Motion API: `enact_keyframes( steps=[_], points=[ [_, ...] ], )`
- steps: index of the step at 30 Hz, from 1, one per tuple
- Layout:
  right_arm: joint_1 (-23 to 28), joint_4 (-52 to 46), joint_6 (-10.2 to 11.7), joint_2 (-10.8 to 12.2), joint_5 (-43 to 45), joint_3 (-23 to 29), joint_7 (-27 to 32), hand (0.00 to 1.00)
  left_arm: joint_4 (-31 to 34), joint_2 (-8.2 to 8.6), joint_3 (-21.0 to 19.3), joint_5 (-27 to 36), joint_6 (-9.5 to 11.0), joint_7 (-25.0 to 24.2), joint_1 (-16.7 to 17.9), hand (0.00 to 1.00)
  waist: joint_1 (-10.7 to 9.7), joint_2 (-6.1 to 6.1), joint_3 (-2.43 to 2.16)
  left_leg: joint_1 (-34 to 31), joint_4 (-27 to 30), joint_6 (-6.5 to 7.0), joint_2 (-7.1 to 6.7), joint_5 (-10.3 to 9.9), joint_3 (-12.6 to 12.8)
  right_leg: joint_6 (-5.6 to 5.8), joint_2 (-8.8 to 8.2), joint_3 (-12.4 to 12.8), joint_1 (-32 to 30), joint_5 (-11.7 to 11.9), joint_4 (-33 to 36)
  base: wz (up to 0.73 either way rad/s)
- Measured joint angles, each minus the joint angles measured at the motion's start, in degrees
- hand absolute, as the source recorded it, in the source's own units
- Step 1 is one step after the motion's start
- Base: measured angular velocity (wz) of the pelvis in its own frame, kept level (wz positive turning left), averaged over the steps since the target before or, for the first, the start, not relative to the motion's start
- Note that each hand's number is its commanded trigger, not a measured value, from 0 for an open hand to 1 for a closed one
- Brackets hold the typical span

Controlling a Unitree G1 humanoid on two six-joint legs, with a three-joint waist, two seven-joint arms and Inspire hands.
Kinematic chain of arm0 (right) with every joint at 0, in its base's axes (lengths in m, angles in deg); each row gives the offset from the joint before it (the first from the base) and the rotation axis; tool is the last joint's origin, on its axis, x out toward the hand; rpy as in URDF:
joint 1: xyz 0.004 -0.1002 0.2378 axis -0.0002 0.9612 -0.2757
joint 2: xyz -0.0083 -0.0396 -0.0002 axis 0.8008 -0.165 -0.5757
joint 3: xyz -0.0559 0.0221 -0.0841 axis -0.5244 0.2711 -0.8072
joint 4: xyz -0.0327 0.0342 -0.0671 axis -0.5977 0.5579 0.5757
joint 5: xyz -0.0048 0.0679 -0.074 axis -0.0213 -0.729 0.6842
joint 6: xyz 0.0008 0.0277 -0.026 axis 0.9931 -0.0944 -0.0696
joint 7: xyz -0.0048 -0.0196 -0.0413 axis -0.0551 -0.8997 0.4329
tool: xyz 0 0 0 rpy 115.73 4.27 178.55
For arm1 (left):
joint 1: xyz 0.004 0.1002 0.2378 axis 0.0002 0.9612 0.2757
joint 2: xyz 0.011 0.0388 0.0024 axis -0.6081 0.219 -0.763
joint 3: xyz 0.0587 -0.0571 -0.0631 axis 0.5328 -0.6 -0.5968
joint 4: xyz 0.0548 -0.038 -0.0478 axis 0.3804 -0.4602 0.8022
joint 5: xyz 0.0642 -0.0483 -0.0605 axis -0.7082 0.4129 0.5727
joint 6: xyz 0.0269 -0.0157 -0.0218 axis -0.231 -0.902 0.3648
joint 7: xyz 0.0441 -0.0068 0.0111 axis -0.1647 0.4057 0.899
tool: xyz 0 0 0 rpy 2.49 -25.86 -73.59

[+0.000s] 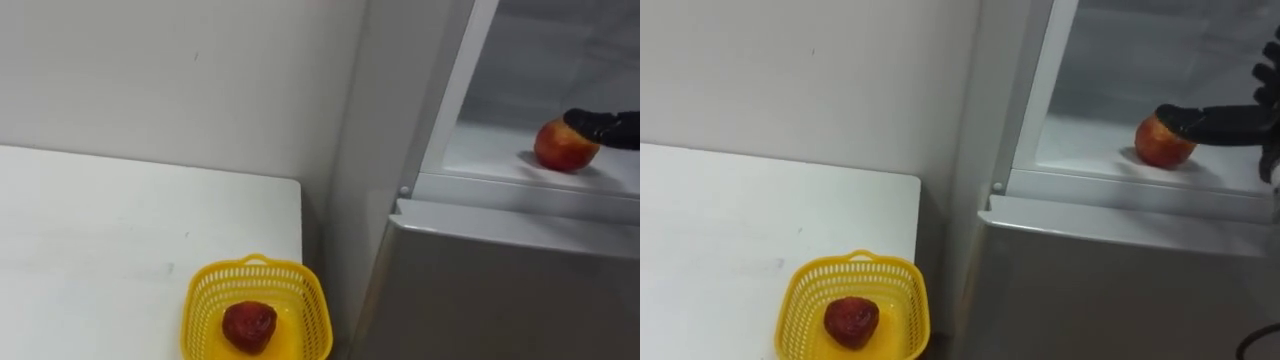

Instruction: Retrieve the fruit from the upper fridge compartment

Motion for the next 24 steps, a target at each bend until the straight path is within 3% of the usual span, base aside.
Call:
enact_keyframes(
  steps=[15, 24],
  points=[
    [-0.1, 3.8, -0.6, -2.0, 0.0, -2.1, -3.0, 0.00, 0.0, -0.91, 0.1, 0.0, -0.6, 0.0, 0.5, 0.00, 1.0, 0.28, 0.01, -0.5, 0.5, 0.01, -0.20, 0.0, -0.6, -0.01, -0.43, -1.0, 0.0, 0.0, 0.8, 0.02],
    [-0.1, 4.9, -0.6, -2.1, -0.1, -3.6, -3.8, 0.00, 0.0, -1.35, 0.1, 0.0, -0.6, 0.0, 0.3, 0.00, 1.1, 0.10, -0.13, -0.3, 0.9, 0.02, -0.20, 0.0, -0.6, -0.01, -0.44, -1.0, 0.1, 0.0, 0.7, 0.00]
  ],
)
